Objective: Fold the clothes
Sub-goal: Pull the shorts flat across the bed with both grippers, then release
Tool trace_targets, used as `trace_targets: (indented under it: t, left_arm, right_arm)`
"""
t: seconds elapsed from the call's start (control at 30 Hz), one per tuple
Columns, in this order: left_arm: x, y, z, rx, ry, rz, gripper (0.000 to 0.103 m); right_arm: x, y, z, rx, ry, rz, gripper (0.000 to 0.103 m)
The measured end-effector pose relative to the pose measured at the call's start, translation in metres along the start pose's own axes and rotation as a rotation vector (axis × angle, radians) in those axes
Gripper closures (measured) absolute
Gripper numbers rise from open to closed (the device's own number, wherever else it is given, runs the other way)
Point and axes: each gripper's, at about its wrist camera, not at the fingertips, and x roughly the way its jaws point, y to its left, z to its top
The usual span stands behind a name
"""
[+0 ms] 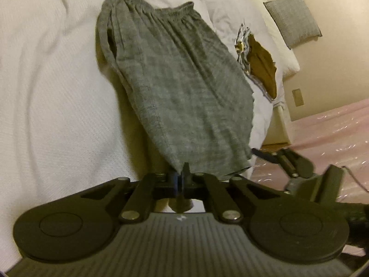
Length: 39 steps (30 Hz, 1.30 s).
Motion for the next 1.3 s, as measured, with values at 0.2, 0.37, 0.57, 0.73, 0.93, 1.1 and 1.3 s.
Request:
trace_targets:
  t: [0.2,0.37,0.57,0.73,0.93,1.1,1.3]
  left_arm:
    - [-0.028,0.003,0.003,-0.051,-0.022,-0.017,0.103]
    - [-0.029,0.009,-0.005,-0.051,0.002,0.056,0.103]
    - [-0.034,0.017,-0.016,-0.049,0.019,0.157,0.103]
    - [-0.055,0.031,-0.024,-0.064,0.034,0.216,0.103]
    - [-0.039,0.048,-0.018,-0.152,-0.011,0.178,0.066]
    - [0.005,0.043,-0.011,-0.156,0.036,0.074,0.082]
    - [-0.029,0.027,-0.004,-0.180,-0.035,0.009,0.100]
  right_arm:
    - [0.006,-0.006,0.003,0.022,0.005,0.042,0.100]
    - [-0.005,-0.006,-0.009,-0.029,0.017,0.036,0.102]
    - [-0.011,-0.004,-0.009,-0.042,0.014,0.047,0.102]
    - [-0.006,0.001,-0.007,-0.045,0.033,0.071,0.084]
    - [-0.013,0.006,-0.014,-0.019,0.043,0.067,0.066]
    - [-0.010,0.010,-0.018,-0.040,0.052,0.035,0.062]
    - [-0.011,0.004,-0.014,0.057,0.038,0.067,0.057]
